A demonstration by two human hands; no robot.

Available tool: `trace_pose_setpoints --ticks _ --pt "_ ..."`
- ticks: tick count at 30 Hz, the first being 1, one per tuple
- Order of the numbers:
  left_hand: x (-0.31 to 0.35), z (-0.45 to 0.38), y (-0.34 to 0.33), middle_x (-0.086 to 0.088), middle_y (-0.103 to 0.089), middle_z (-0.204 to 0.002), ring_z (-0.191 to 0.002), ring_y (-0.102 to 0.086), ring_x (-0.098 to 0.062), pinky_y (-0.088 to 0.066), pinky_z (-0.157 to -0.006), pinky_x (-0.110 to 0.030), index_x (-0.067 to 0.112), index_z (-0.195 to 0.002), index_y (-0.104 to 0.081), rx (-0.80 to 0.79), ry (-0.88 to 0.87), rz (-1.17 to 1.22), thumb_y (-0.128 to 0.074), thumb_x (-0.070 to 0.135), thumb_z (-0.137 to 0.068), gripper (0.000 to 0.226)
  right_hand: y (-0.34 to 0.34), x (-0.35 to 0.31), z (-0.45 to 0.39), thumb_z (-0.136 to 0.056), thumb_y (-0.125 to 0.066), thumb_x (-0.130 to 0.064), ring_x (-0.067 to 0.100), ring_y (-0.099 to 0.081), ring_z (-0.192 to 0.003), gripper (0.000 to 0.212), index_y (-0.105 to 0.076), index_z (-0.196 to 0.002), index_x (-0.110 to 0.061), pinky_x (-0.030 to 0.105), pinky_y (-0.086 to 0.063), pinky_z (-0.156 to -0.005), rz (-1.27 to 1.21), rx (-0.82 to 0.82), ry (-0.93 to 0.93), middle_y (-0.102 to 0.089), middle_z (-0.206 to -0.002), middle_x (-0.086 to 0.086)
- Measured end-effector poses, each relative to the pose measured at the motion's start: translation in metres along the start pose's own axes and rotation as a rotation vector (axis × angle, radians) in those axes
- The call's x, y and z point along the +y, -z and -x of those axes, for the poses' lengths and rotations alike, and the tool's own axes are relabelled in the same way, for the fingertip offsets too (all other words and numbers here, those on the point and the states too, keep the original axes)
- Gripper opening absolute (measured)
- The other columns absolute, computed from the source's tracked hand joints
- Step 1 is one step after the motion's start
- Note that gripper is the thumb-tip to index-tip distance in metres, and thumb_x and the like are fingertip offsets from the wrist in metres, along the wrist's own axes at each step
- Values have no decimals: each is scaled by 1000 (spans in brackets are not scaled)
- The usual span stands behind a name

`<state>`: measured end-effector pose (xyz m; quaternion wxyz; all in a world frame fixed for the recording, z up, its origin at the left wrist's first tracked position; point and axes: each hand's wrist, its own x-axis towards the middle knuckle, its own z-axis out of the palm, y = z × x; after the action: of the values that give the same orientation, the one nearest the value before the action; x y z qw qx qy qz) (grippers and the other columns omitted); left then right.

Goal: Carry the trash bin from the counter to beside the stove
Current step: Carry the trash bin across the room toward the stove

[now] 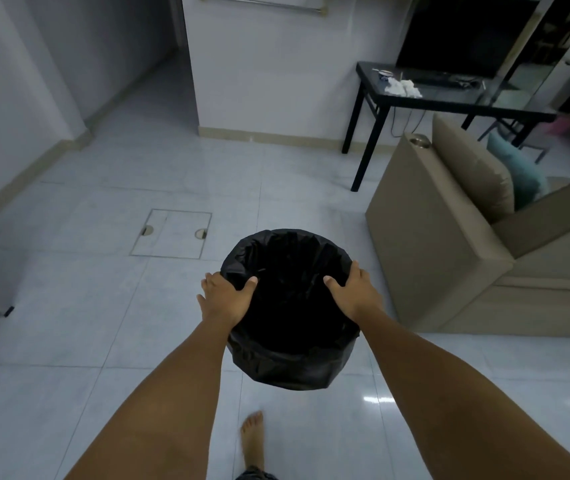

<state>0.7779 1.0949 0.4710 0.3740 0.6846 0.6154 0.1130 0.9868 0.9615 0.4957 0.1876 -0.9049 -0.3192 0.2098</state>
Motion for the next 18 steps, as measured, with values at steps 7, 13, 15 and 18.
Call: trace_pose_setpoints --ticks 7,13,15,18 --pt "60 -116 2 -16 -18 -163 -153 -14 -31 -11 -125 -48 0 -154 -13 -14 11 -14 -51 65 -86 101 16 -49 -122 -93 -42 -61 36 -38 -140 87 -4 -157 -16 49 -38 -107 1 -16 2 -17 -163 8" --pt "107 -209 3 -17 -15 -164 -153 -11 -31 -12 -125 -48 -1 -154 -11 23 20 -48 -51 65 -87 102 26 -88 -229 -93 -40 -63 37 -38 -140 88 -2 -157 -17 49 -40 -107 24 -41 26 -15 -163 8" --pt "118 -236 0 -17 -17 -163 -153 -13 -30 -13 -125 -49 -1 -154 -13 30 39 -27 -52 65 -86 102 29 -98 -262 -93 -39 -63 36 -37 -140 87 -1 -157 -17 49 -40 -108 27 -61 38 -13 -164 8" --pt "136 -275 -6 -17 -19 -162 -152 -15 -31 -14 -124 -49 0 -153 -14 52 83 -21 -52 66 -85 102 33 -113 -314 -93 -39 -63 36 -36 -141 87 -2 -157 -17 49 -39 -109 45 -94 76 -14 -164 8"
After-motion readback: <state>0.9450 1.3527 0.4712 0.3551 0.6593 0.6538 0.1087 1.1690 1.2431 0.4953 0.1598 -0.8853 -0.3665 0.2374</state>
